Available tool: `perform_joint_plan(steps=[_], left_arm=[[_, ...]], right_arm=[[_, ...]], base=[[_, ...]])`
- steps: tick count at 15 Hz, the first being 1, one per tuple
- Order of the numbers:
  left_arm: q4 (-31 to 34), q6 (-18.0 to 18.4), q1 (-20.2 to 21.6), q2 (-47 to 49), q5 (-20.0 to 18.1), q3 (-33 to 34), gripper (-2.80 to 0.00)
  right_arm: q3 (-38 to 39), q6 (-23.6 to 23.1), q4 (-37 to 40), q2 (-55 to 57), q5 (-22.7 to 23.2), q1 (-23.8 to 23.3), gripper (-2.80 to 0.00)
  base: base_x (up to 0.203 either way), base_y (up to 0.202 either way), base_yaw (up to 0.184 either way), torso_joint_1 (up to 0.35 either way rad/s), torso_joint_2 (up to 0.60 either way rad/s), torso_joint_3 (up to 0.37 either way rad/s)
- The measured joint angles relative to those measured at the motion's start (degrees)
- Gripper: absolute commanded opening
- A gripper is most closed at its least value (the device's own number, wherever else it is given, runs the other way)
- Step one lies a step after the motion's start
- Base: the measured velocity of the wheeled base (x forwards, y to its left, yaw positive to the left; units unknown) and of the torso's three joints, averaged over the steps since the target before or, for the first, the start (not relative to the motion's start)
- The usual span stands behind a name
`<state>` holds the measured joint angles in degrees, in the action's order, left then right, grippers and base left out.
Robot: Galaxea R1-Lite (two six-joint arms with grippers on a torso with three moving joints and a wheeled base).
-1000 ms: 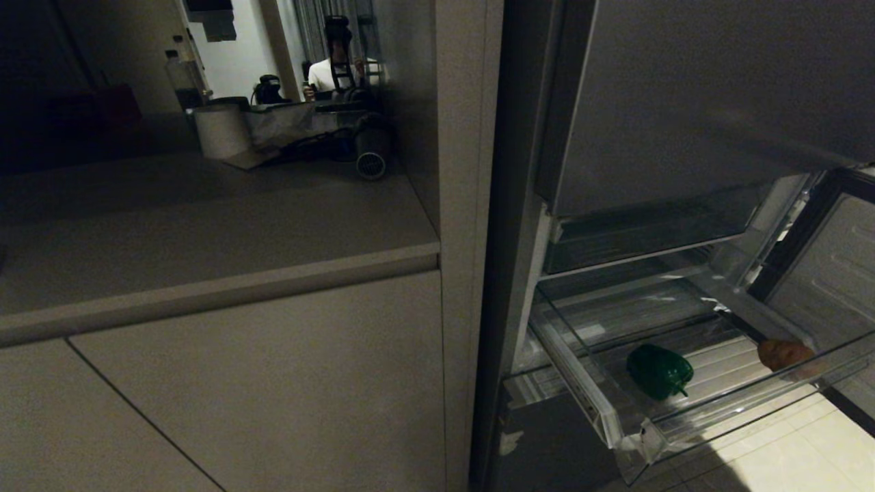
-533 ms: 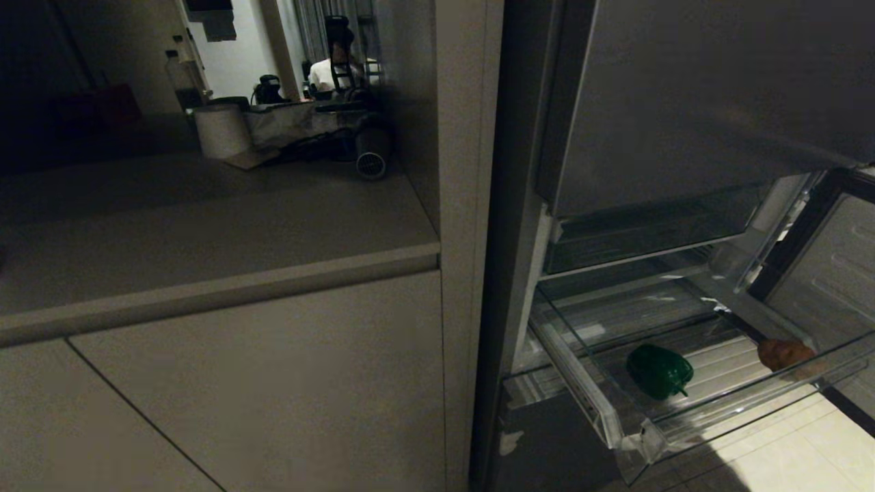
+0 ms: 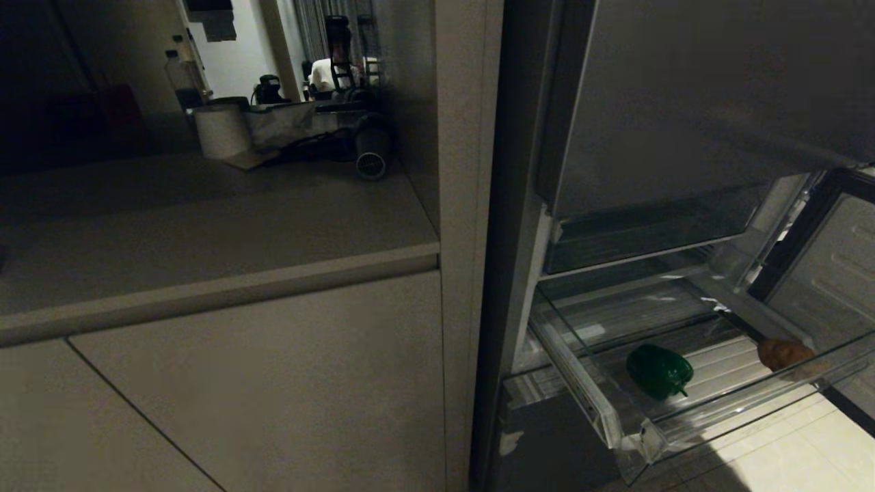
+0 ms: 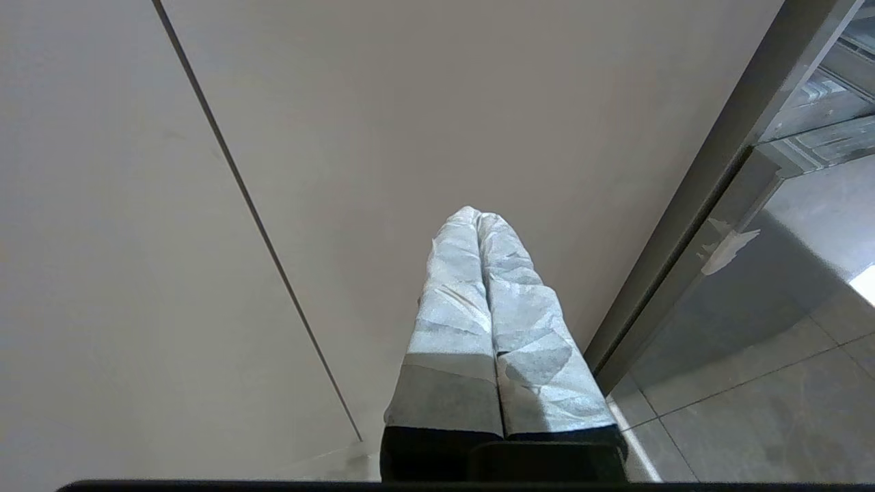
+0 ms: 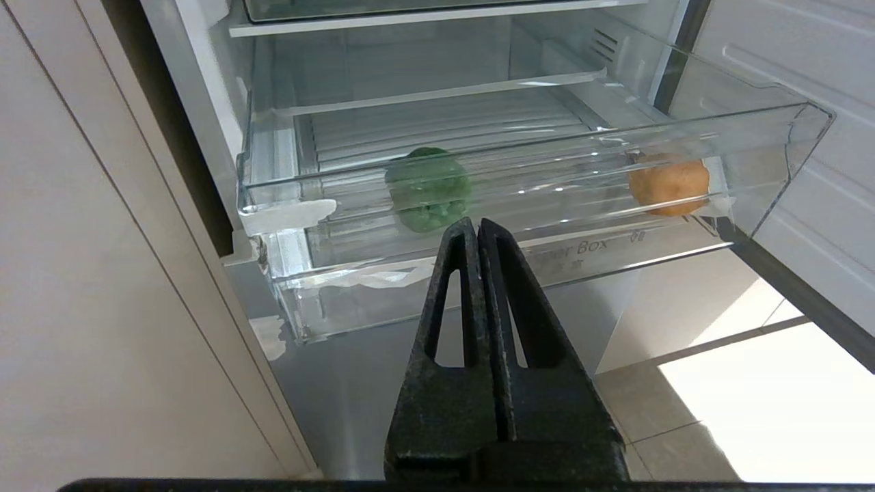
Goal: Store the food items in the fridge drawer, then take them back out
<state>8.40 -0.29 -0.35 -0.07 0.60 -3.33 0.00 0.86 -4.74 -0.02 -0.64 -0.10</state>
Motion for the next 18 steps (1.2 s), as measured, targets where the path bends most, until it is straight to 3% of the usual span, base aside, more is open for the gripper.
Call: perform_joint_plan(steps=[13,18], left_arm=[[0.0,0.0,0.0,0.0,0.0,0.0,-2.8],[0.0,0.0,0.0,0.0,0.0,0.0,-2.8]], right_arm=[[0.0,0.0,0.0,0.0,0.0,0.0,-2.8],[0.0,-2.4,0.2,0.0,0.0,-0.1,-2.8]], base=[[0.0,0.0,0.0,0.0,0.0,0.0],[0.0,0.0,0.0,0.0,0.0,0.0]])
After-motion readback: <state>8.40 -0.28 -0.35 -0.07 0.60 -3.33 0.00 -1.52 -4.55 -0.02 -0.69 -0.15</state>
